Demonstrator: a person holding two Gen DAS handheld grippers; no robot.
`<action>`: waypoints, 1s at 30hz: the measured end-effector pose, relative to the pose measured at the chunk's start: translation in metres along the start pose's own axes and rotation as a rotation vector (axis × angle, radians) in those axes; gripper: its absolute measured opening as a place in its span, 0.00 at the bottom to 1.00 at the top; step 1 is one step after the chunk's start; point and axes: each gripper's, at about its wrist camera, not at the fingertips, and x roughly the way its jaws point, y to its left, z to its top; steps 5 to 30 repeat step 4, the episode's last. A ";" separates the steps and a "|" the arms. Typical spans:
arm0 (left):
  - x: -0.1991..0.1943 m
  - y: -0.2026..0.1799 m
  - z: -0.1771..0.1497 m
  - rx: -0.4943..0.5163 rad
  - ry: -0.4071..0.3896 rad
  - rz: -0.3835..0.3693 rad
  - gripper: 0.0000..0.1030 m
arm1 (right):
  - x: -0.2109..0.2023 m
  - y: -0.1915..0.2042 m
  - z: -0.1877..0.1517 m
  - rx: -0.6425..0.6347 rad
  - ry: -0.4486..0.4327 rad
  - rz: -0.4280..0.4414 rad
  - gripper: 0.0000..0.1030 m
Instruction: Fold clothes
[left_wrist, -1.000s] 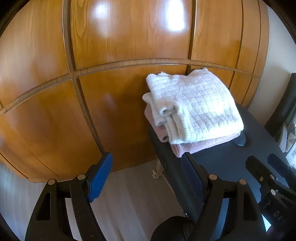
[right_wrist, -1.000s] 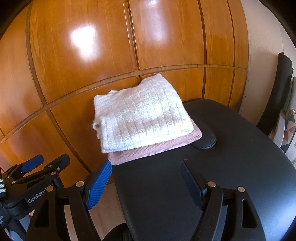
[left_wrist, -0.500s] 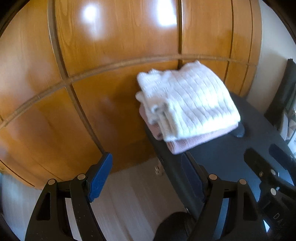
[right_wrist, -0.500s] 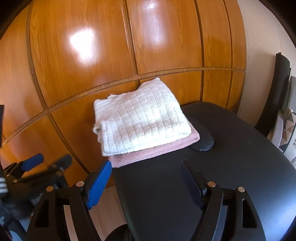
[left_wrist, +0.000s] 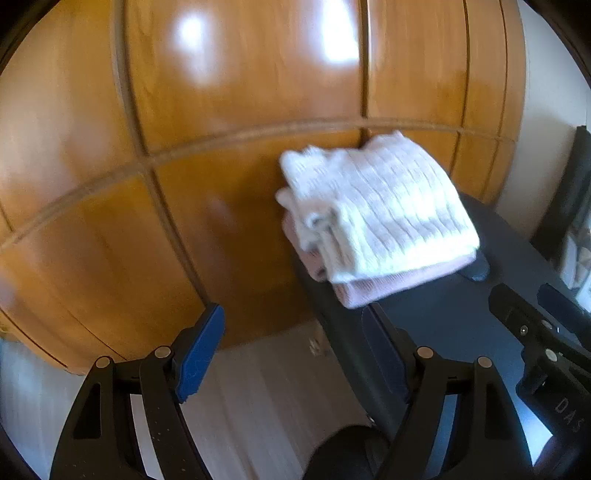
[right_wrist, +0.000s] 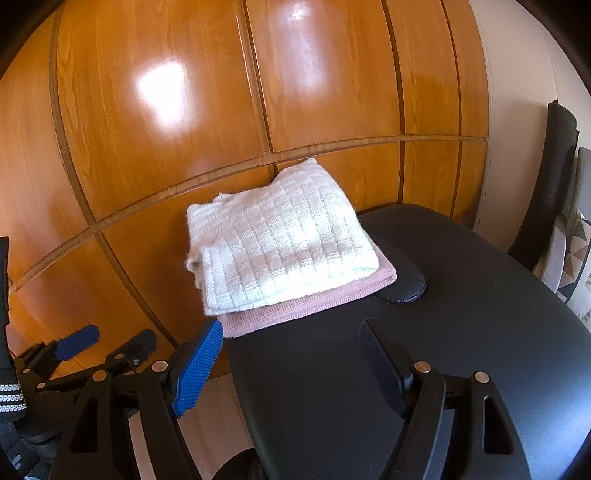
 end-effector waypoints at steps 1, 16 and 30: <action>-0.007 0.000 -0.002 -0.002 -0.054 0.033 0.78 | 0.000 0.000 0.000 -0.001 0.001 0.001 0.76; -0.019 0.000 -0.002 -0.009 -0.113 0.062 0.78 | 0.000 0.001 0.000 -0.003 0.000 0.002 0.76; -0.019 0.000 -0.002 -0.009 -0.113 0.062 0.78 | 0.000 0.001 0.000 -0.003 0.000 0.002 0.76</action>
